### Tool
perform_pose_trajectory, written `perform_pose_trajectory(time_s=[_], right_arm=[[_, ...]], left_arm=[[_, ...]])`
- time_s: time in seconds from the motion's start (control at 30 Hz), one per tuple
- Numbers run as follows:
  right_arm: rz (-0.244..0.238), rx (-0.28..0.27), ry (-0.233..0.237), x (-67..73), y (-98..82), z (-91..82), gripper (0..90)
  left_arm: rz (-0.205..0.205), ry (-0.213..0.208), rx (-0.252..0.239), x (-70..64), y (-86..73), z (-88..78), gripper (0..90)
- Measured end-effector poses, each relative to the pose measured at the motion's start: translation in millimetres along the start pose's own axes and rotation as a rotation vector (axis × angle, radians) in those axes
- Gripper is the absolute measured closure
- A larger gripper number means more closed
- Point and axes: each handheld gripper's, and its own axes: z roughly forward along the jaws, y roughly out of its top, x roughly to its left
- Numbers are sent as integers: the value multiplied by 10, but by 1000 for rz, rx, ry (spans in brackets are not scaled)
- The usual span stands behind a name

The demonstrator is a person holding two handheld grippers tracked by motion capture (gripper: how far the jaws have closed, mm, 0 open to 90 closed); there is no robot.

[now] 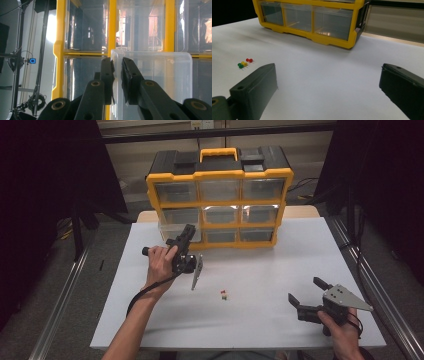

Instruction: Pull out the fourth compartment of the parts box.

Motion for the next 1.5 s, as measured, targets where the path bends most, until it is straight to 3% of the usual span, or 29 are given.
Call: perform_pose_trajectory(time_s=[0.83,1.2,1.27,1.4,1.5], right_arm=[[-1,-1,2,1,1,-7,14],[-5,-2,5,1,1,-4,14],[-5,-2,5,1,1,-4,14],[0,0,3,1,1,-8,14],[-3,-1,4,1,1,-6,14]], left_arm=[[14,-13,-11,-20,24,-88,803],[0,-18,-11,-17,20,-90,799],[19,-25,2,-4,18,-101,797],[-25,-28,-17,2,2,-87,782],[-55,-33,-16,3,-2,-86,709]])
